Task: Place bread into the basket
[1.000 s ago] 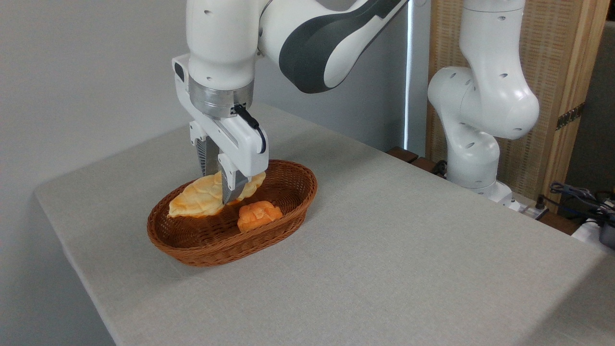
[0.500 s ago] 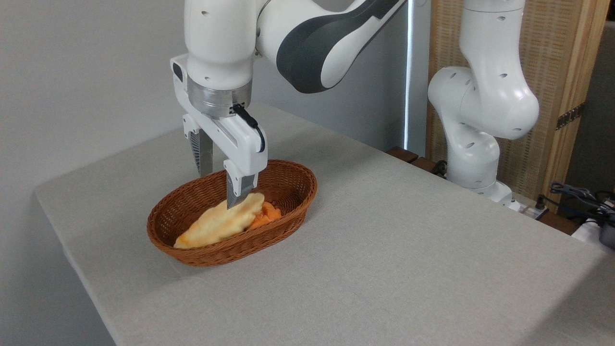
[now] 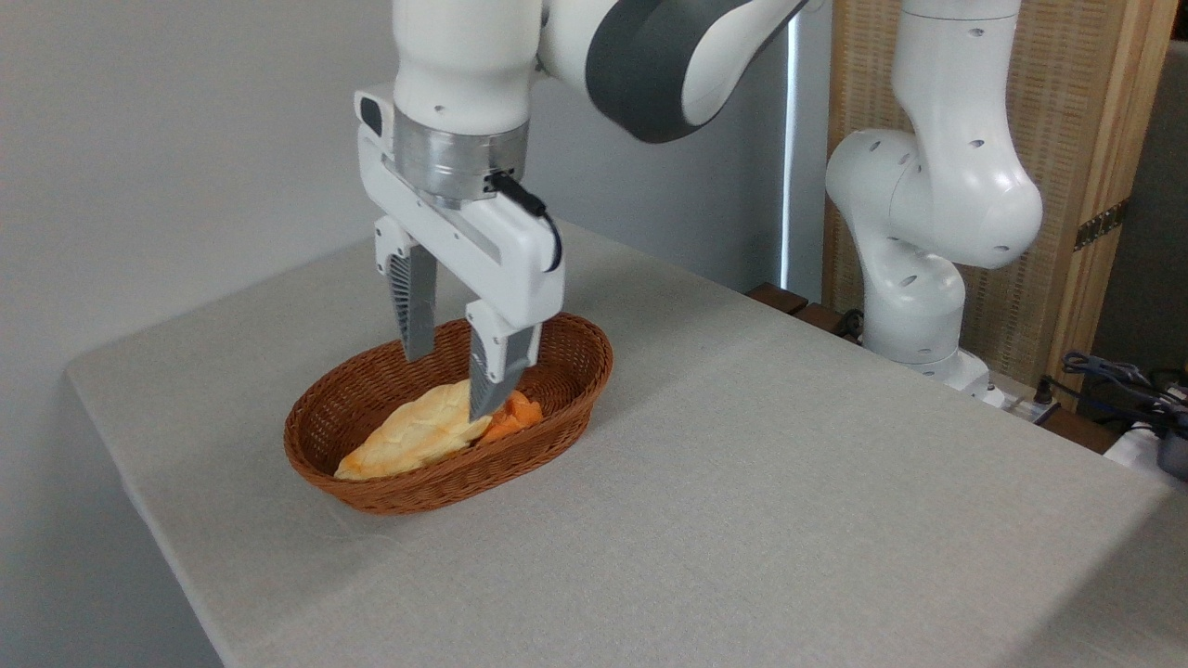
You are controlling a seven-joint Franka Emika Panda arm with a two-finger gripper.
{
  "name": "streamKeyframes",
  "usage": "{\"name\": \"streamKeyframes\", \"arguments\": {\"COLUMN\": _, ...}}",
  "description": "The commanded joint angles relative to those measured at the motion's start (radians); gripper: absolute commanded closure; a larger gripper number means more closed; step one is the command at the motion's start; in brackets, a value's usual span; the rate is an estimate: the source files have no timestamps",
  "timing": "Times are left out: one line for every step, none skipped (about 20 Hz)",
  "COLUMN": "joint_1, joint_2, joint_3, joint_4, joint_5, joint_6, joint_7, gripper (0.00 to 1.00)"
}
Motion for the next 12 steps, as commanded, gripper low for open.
{"name": "streamKeyframes", "arguments": {"joint_1": 0.001, "joint_2": -0.018, "joint_3": 0.022, "joint_4": 0.009, "joint_5": 0.100, "joint_6": -0.022, "joint_7": -0.070, "gripper": 0.00}}
{"name": "streamKeyframes", "arguments": {"joint_1": 0.001, "joint_2": -0.018, "joint_3": 0.022, "joint_4": 0.011, "joint_5": 0.132, "joint_6": -0.022, "joint_7": -0.072, "gripper": 0.00}}
{"name": "streamKeyframes", "arguments": {"joint_1": 0.001, "joint_2": -0.018, "joint_3": 0.021, "joint_4": 0.019, "joint_5": 0.160, "joint_6": -0.022, "joint_7": -0.074, "gripper": 0.00}}
{"name": "streamKeyframes", "arguments": {"joint_1": 0.001, "joint_2": -0.018, "joint_3": 0.021, "joint_4": 0.026, "joint_5": 0.169, "joint_6": -0.024, "joint_7": -0.075, "gripper": 0.00}}
{"name": "streamKeyframes", "arguments": {"joint_1": 0.001, "joint_2": -0.018, "joint_3": 0.019, "joint_4": 0.028, "joint_5": 0.171, "joint_6": -0.029, "joint_7": -0.077, "gripper": 0.00}}
{"name": "streamKeyframes", "arguments": {"joint_1": 0.001, "joint_2": -0.018, "joint_3": 0.019, "joint_4": 0.029, "joint_5": 0.171, "joint_6": -0.029, "joint_7": -0.077, "gripper": 0.00}}
{"name": "streamKeyframes", "arguments": {"joint_1": 0.001, "joint_2": -0.018, "joint_3": 0.021, "joint_4": 0.029, "joint_5": 0.171, "joint_6": -0.029, "joint_7": -0.074, "gripper": 0.00}}
{"name": "streamKeyframes", "arguments": {"joint_1": 0.000, "joint_2": -0.018, "joint_3": 0.022, "joint_4": 0.029, "joint_5": 0.172, "joint_6": -0.030, "joint_7": -0.066, "gripper": 0.00}}
{"name": "streamKeyframes", "arguments": {"joint_1": 0.001, "joint_2": -0.018, "joint_3": 0.024, "joint_4": 0.029, "joint_5": 0.174, "joint_6": -0.030, "joint_7": -0.064, "gripper": 0.00}}
{"name": "streamKeyframes", "arguments": {"joint_1": 0.001, "joint_2": -0.018, "joint_3": 0.024, "joint_4": 0.029, "joint_5": 0.174, "joint_6": -0.029, "joint_7": -0.064, "gripper": 0.00}}
{"name": "streamKeyframes", "arguments": {"joint_1": 0.001, "joint_2": -0.018, "joint_3": 0.024, "joint_4": 0.029, "joint_5": 0.174, "joint_6": -0.029, "joint_7": -0.066, "gripper": 0.00}}
{"name": "streamKeyframes", "arguments": {"joint_1": 0.001, "joint_2": -0.018, "joint_3": 0.024, "joint_4": 0.029, "joint_5": 0.174, "joint_6": -0.029, "joint_7": -0.066, "gripper": 0.00}}
